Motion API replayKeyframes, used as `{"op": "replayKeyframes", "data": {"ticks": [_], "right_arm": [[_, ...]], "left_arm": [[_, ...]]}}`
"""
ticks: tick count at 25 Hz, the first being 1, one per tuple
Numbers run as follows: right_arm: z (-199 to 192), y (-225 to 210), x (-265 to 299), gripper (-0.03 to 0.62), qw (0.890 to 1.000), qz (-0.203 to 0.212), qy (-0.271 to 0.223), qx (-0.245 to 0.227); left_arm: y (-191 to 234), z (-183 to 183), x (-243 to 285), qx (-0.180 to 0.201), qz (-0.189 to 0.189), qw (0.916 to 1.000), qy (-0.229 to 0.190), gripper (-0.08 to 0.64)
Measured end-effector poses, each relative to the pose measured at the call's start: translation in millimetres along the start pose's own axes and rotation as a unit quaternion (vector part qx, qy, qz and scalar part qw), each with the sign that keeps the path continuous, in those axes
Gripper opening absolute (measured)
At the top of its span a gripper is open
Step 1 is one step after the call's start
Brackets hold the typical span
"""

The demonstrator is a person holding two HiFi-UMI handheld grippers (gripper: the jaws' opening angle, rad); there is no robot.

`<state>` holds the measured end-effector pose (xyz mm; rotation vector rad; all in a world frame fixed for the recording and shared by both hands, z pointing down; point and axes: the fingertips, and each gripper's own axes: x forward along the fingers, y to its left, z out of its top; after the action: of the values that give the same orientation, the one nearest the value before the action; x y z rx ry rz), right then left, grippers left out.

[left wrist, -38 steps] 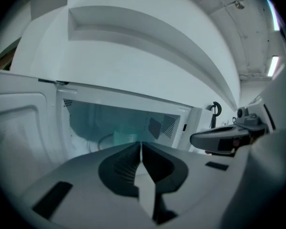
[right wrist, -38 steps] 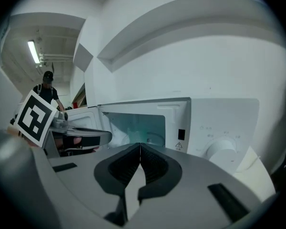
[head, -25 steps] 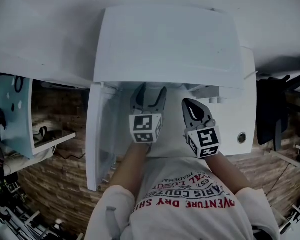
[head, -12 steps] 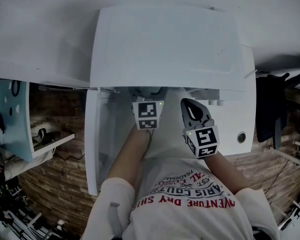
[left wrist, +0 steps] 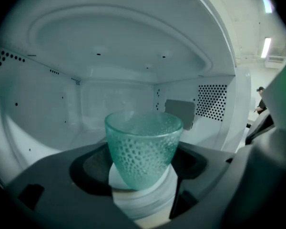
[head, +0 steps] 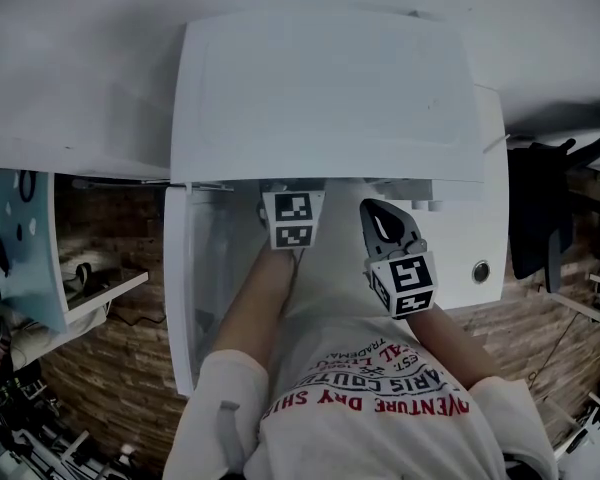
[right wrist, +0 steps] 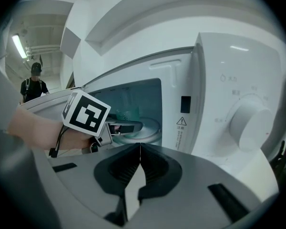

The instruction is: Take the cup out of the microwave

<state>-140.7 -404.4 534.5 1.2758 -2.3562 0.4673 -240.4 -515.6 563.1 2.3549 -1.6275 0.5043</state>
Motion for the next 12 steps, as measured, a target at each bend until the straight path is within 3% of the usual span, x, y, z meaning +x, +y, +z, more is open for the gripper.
{"op": "replayKeyframes", "data": {"ticks": [12], "right_arm": [[1, 0, -10, 0.012, 1.000, -0.005, -0.005, -0.006]], "left_arm": [[-9, -3, -19, -0.007, -0.024, 0.9996, 0.011, 0.368]]}}
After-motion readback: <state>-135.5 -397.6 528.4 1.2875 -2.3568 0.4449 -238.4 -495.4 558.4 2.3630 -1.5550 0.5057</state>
